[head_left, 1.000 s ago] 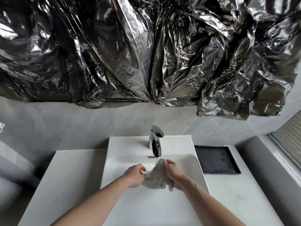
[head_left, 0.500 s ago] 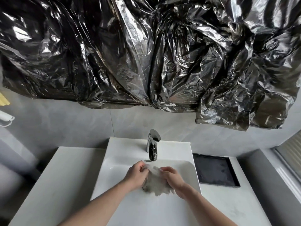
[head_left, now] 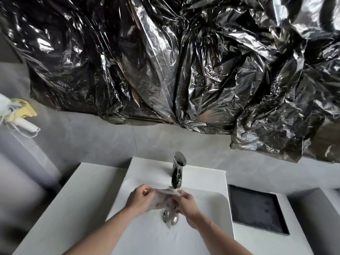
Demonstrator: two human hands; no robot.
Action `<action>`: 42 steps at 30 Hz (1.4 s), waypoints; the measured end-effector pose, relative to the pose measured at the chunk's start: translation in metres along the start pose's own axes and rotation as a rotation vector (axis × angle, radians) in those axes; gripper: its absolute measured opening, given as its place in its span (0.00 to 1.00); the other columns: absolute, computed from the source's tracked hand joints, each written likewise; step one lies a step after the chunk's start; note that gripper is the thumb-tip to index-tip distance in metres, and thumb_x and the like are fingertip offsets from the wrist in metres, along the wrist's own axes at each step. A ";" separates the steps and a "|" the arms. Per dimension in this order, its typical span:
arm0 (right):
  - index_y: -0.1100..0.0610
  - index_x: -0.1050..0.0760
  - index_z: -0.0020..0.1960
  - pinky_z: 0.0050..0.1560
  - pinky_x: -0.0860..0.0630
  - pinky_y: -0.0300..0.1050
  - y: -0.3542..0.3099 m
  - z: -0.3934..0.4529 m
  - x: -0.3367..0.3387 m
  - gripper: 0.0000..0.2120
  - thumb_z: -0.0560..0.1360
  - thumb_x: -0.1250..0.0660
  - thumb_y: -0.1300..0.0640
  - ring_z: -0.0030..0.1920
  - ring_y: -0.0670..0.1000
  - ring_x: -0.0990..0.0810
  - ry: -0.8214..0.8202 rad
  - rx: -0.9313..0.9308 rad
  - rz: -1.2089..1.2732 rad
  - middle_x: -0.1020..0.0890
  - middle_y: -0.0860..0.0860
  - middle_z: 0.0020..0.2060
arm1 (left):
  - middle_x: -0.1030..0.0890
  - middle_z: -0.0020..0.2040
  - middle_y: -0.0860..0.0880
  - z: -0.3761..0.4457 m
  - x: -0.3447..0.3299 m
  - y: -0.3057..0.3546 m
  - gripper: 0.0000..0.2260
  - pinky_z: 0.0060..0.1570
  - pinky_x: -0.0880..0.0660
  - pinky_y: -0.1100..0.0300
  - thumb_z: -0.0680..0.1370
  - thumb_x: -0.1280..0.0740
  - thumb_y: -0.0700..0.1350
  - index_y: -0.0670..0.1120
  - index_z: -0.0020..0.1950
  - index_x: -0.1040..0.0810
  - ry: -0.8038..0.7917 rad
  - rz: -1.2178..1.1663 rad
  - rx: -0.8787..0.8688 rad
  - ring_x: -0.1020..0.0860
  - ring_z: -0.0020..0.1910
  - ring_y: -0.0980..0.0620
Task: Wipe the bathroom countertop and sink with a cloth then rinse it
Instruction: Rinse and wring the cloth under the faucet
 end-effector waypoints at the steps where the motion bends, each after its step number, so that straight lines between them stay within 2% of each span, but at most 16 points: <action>1: 0.55 0.24 0.38 0.35 0.28 0.45 -0.001 0.002 -0.004 0.09 0.77 0.31 0.58 0.32 0.53 0.24 -0.032 -0.012 0.035 0.22 0.53 0.31 | 0.17 0.46 0.56 0.001 0.001 -0.009 0.07 0.49 0.23 0.57 0.77 0.31 0.55 0.53 0.49 0.19 -0.009 0.043 0.022 0.19 0.49 0.52; 3: 0.56 0.24 0.41 0.33 0.26 0.44 0.000 0.007 -0.011 0.08 0.78 0.30 0.57 0.31 0.52 0.23 -0.055 -0.034 0.075 0.23 0.53 0.31 | 0.18 0.51 0.57 0.000 -0.001 -0.019 0.08 0.54 0.23 0.56 0.77 0.31 0.56 0.54 0.52 0.20 -0.023 0.089 0.026 0.19 0.52 0.53; 7: 0.61 0.21 0.47 0.33 0.23 0.42 0.002 0.010 -0.016 0.05 0.78 0.35 0.61 0.33 0.52 0.19 -0.053 -0.053 0.116 0.19 0.57 0.37 | 0.28 0.62 0.59 -0.006 -0.023 -0.019 0.13 0.47 0.27 0.66 0.76 0.31 0.57 0.61 0.60 0.28 -0.116 0.144 -0.021 0.23 0.57 0.56; 10: 0.63 0.26 0.46 0.28 0.29 0.39 0.000 0.004 -0.020 0.06 0.76 0.38 0.60 0.26 0.52 0.26 -0.125 -0.036 0.129 0.24 0.60 0.31 | 0.28 0.62 0.64 -0.013 -0.055 0.002 0.21 0.52 0.28 0.66 0.72 0.28 0.56 0.63 0.62 0.31 -0.256 0.079 -0.081 0.24 0.60 0.58; 13: 0.67 0.21 0.49 0.44 0.20 0.56 0.008 0.006 -0.010 0.14 0.73 0.35 0.56 0.43 0.64 0.17 -0.161 -0.067 0.130 0.16 0.70 0.46 | 0.18 0.55 0.59 -0.013 -0.079 0.014 0.17 0.54 0.23 0.61 0.72 0.28 0.55 0.58 0.59 0.26 -0.287 -0.022 -0.048 0.19 0.54 0.59; 16: 0.66 0.18 0.48 0.31 0.31 0.55 0.015 0.006 0.016 0.16 0.68 0.40 0.59 0.33 0.65 0.24 -0.131 -0.061 0.025 0.18 0.71 0.39 | 0.17 0.42 0.55 -0.011 -0.088 0.023 0.11 0.41 0.25 0.64 0.74 0.29 0.55 0.50 0.50 0.23 -0.251 -0.054 -0.027 0.21 0.40 0.55; 19: 0.62 0.17 0.48 0.29 0.31 0.48 0.016 0.002 0.044 0.14 0.70 0.40 0.66 0.29 0.60 0.24 -0.056 0.001 -0.046 0.17 0.71 0.37 | 0.26 0.36 0.52 -0.014 -0.094 0.033 0.07 0.39 0.31 0.59 0.77 0.33 0.47 0.48 0.41 0.28 -0.233 -0.104 -0.008 0.28 0.38 0.52; 22: 0.58 0.20 0.59 0.34 0.25 0.46 0.029 0.003 0.061 0.20 0.68 0.34 0.67 0.37 0.57 0.18 0.013 0.009 -0.048 0.14 0.64 0.48 | 0.19 0.39 0.45 -0.010 -0.103 0.029 0.12 0.50 0.20 0.52 0.74 0.33 0.55 0.46 0.45 0.24 -0.249 -0.248 0.067 0.19 0.41 0.48; 24: 0.52 0.22 0.65 0.47 0.21 0.40 0.040 0.005 0.058 0.33 0.60 0.29 0.60 0.53 0.53 0.16 -0.011 0.004 -0.091 0.15 0.53 0.57 | 0.15 0.45 0.43 0.005 -0.120 0.009 0.13 0.55 0.19 0.39 0.72 0.34 0.56 0.50 0.49 0.21 -0.304 -0.349 0.116 0.15 0.49 0.39; 26: 0.47 0.23 0.66 0.58 0.20 0.44 0.042 0.008 0.048 0.38 0.55 0.26 0.57 0.62 0.52 0.18 -0.044 0.044 -0.140 0.15 0.48 0.59 | 0.14 0.47 0.40 0.006 -0.124 0.008 0.10 0.55 0.20 0.36 0.75 0.34 0.53 0.48 0.50 0.20 -0.333 -0.445 0.149 0.15 0.49 0.35; 29: 0.49 0.21 0.62 0.50 0.20 0.38 0.031 0.005 0.029 0.26 0.67 0.24 0.65 0.50 0.45 0.14 -0.060 0.105 -0.166 0.12 0.46 0.48 | 0.14 0.46 0.40 -0.012 -0.094 0.033 0.07 0.50 0.18 0.47 0.79 0.33 0.48 0.45 0.47 0.19 -0.260 -0.513 0.148 0.15 0.44 0.42; 33: 0.57 0.20 0.56 0.40 0.24 0.39 0.017 0.008 0.005 0.08 0.76 0.30 0.62 0.37 0.46 0.20 -0.050 0.133 -0.228 0.16 0.47 0.38 | 0.17 0.38 0.44 -0.009 -0.063 0.022 0.10 0.43 0.21 0.53 0.81 0.33 0.46 0.45 0.41 0.20 -0.128 -0.524 0.141 0.19 0.38 0.47; 36: 0.55 0.20 0.55 0.42 0.24 0.36 0.009 0.011 -0.002 0.07 0.76 0.30 0.60 0.39 0.44 0.21 0.007 0.132 -0.251 0.17 0.46 0.40 | 0.14 0.42 0.49 -0.006 -0.039 0.003 0.11 0.42 0.20 0.53 0.81 0.32 0.52 0.46 0.44 0.20 -0.033 -0.319 0.128 0.14 0.39 0.49; 38: 0.51 0.21 0.48 0.44 0.22 0.43 0.002 0.012 0.000 0.02 0.75 0.29 0.56 0.37 0.44 0.21 0.054 0.157 -0.266 0.16 0.47 0.37 | 0.15 0.44 0.54 -0.003 -0.026 -0.011 0.09 0.47 0.19 0.51 0.79 0.31 0.55 0.50 0.45 0.21 0.027 -0.127 0.109 0.15 0.42 0.51; 40: 0.51 0.21 0.42 0.41 0.21 0.43 -0.006 0.012 0.003 0.04 0.73 0.28 0.51 0.35 0.42 0.20 0.079 0.184 -0.282 0.16 0.47 0.35 | 0.19 0.50 0.58 -0.005 -0.019 -0.014 0.06 0.51 0.22 0.55 0.76 0.30 0.52 0.54 0.50 0.23 0.056 0.018 0.057 0.17 0.46 0.54; 42: 0.53 0.19 0.42 0.41 0.23 0.38 -0.014 0.010 0.000 0.09 0.72 0.28 0.47 0.36 0.40 0.20 0.026 0.222 -0.327 0.15 0.48 0.36 | 0.22 0.56 0.60 -0.009 -0.030 -0.006 0.13 0.51 0.24 0.60 0.75 0.29 0.48 0.57 0.57 0.25 -0.028 0.031 -0.043 0.18 0.49 0.58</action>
Point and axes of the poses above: each hand's wrist, its own z-axis towards the middle knuckle, its own x-axis out of the back of the hand, y = z × x, the point moved 10 cm from there along z, towards the middle knuckle
